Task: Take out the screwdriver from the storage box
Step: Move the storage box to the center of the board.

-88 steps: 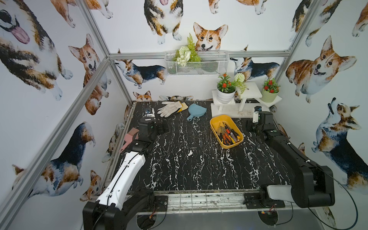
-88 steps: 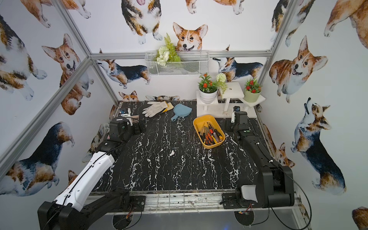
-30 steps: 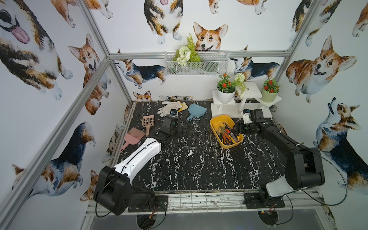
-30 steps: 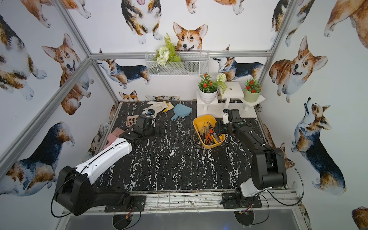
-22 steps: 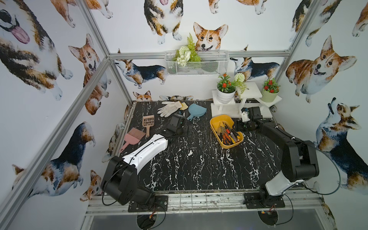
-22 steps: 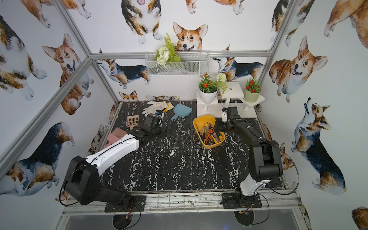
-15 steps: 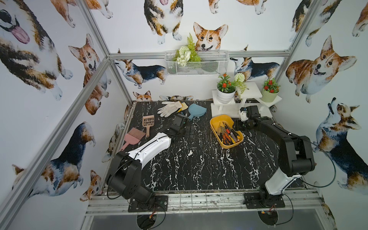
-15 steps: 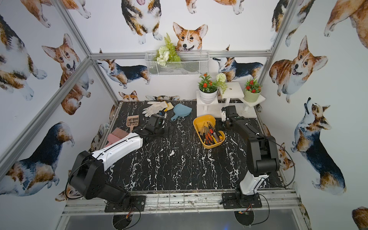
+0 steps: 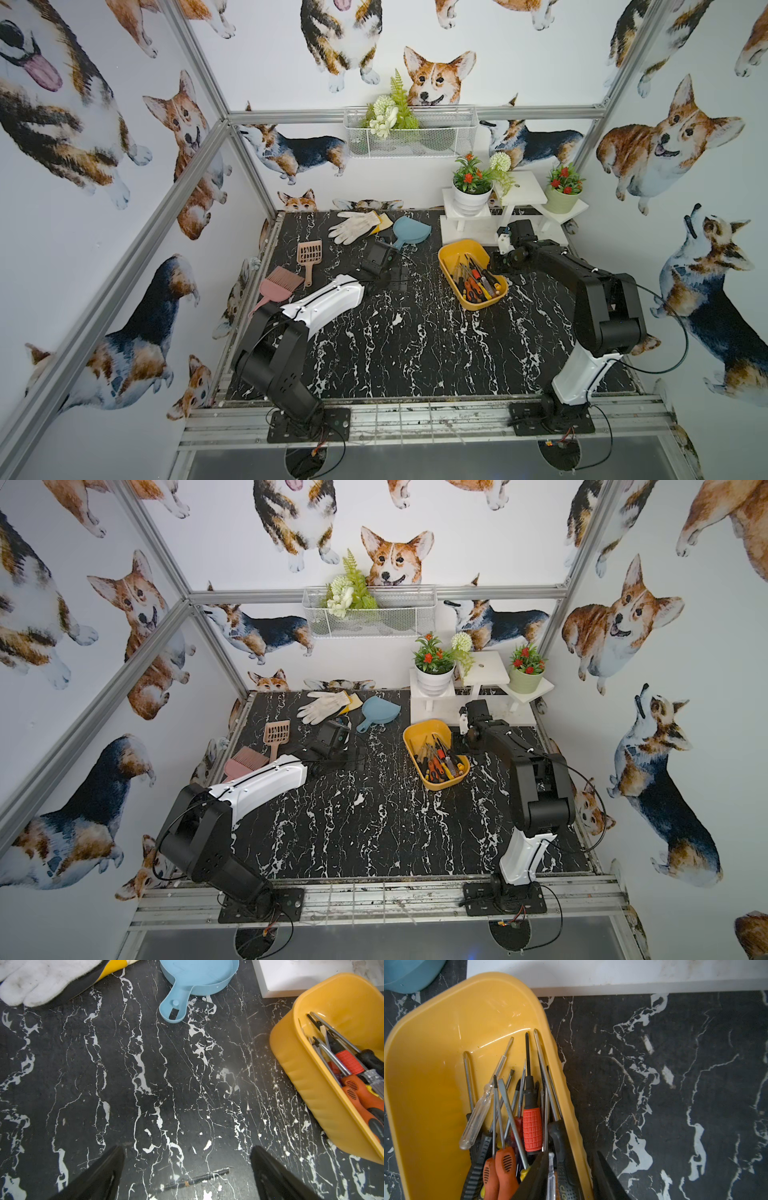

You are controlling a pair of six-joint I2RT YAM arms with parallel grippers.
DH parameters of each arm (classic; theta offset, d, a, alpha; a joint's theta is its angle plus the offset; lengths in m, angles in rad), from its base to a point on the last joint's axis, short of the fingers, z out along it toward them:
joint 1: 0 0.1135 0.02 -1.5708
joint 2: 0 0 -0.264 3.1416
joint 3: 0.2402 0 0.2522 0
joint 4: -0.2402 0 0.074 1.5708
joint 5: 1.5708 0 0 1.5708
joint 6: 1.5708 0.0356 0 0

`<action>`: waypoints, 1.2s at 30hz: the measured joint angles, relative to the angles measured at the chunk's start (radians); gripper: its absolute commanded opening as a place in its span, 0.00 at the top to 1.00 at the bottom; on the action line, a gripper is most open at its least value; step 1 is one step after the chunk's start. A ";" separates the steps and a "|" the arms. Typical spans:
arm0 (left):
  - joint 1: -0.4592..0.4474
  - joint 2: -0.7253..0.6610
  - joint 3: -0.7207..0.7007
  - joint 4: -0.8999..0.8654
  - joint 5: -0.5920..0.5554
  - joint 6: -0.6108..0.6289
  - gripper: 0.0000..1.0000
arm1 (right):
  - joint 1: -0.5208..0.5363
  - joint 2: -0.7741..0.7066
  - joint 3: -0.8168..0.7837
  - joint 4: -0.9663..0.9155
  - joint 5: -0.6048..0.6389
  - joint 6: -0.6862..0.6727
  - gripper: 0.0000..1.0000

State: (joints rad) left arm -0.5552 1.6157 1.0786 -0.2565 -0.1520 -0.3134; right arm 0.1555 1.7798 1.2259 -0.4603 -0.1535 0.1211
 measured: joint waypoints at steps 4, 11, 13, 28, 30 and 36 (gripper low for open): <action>0.000 0.005 0.000 0.000 0.000 -0.005 0.00 | 0.010 0.003 0.003 -0.006 0.019 -0.004 0.65; 0.000 0.014 0.006 -0.002 -0.001 -0.018 0.00 | 0.029 0.011 0.004 -0.029 0.030 -0.008 0.75; 0.000 0.016 0.014 -0.002 -0.002 -0.018 0.00 | 0.034 0.012 0.005 -0.038 0.031 -0.007 0.79; 0.000 0.015 0.032 -0.039 -0.026 -0.045 0.00 | 0.107 0.021 0.033 -0.088 0.028 0.037 1.00; 0.000 0.010 0.037 -0.046 -0.033 -0.045 0.00 | 0.128 0.019 0.040 -0.091 0.027 0.039 1.00; 0.000 -0.032 0.039 -0.053 -0.068 -0.058 0.00 | 0.193 0.009 0.067 -0.093 -0.007 0.070 1.00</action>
State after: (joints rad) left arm -0.5549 1.5837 1.1175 -0.3096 -0.2203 -0.3714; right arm 0.3489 1.7889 1.2930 -0.5529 -0.1608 0.1909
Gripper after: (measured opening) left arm 0.999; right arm 0.110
